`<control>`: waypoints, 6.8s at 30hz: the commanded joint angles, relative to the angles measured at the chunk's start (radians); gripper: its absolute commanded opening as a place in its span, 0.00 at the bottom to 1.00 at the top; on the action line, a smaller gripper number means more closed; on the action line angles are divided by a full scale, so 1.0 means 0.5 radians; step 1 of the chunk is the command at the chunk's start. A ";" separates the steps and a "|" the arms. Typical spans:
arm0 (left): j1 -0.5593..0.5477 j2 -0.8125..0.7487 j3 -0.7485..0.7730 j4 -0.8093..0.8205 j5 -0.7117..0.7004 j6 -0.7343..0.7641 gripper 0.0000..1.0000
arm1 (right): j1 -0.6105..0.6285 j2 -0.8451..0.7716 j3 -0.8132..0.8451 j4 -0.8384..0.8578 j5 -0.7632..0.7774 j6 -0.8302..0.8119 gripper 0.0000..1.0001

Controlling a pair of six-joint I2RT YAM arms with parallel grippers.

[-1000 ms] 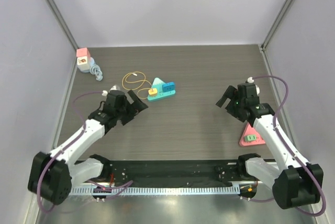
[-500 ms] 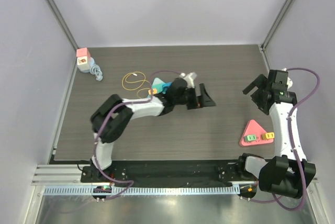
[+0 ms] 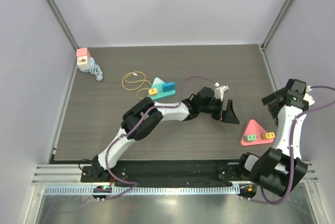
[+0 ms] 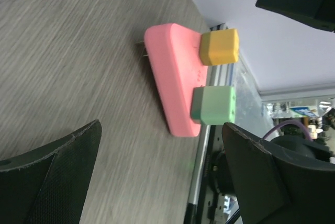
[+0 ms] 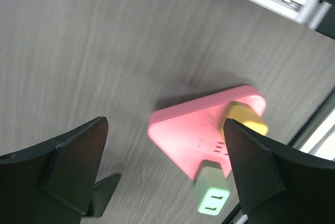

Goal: Pull the plug off the socket

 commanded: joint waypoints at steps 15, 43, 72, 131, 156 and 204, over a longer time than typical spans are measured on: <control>0.016 -0.217 -0.127 -0.105 -0.047 0.382 0.97 | -0.092 -0.105 -0.452 0.190 0.206 0.249 0.97; 0.148 -0.324 -0.403 0.066 -0.258 0.167 0.95 | 0.749 -0.212 -0.691 0.466 -0.248 0.587 0.86; 0.047 -0.254 -0.547 0.245 -0.390 -0.265 0.53 | 0.912 -0.440 -0.213 0.064 0.301 0.240 0.91; 0.216 -0.711 -1.781 0.870 -0.998 -0.646 0.00 | 1.749 -0.105 -0.412 0.552 -0.116 0.347 0.90; 0.142 -0.824 -1.937 0.953 -1.323 -0.579 0.00 | 1.749 0.223 -0.470 0.978 -0.208 0.446 0.63; 0.136 -0.843 -1.965 0.865 -1.443 -0.664 0.00 | 1.749 0.429 -0.397 1.058 -0.135 0.363 0.01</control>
